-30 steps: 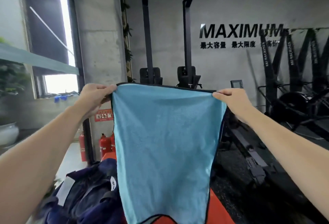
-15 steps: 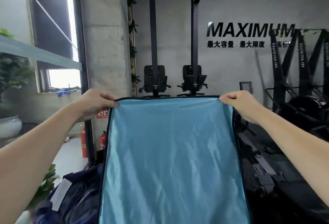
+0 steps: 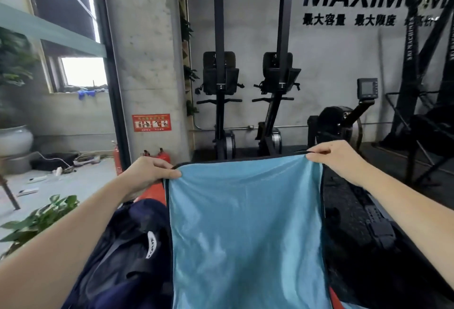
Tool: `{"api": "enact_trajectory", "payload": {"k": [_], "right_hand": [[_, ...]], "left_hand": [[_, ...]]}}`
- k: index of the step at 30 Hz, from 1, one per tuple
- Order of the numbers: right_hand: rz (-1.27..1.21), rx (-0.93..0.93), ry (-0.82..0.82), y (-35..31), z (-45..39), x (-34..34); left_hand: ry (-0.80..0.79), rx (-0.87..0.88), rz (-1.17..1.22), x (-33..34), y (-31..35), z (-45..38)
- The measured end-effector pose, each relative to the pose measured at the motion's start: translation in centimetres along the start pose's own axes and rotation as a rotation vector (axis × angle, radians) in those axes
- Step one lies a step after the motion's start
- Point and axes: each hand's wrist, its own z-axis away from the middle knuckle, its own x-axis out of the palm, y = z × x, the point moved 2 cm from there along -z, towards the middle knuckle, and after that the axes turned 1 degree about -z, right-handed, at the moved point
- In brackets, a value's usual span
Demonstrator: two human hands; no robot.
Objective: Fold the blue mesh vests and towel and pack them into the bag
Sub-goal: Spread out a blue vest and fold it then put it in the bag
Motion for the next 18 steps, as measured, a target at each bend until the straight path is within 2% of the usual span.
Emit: {"api": "enact_trajectory", "payload": {"k": [7, 14, 18], "right_hand": [[0.007, 0.011, 0.000, 1.6, -0.5, 1.8], [0.048, -0.028, 0.067, 1.2, 0.2, 1.2], [0.049, -0.030, 0.113, 0.2, 1.2, 0.2]], "left_hand": [[-0.136, 0.030, -0.238, 0.4, -1.4, -0.6], [-0.015, 0.104, -0.182, 1.3, 0.6, 0.7], [0.119, 0.110, -0.151, 1.4, 1.3, 1.7]]}}
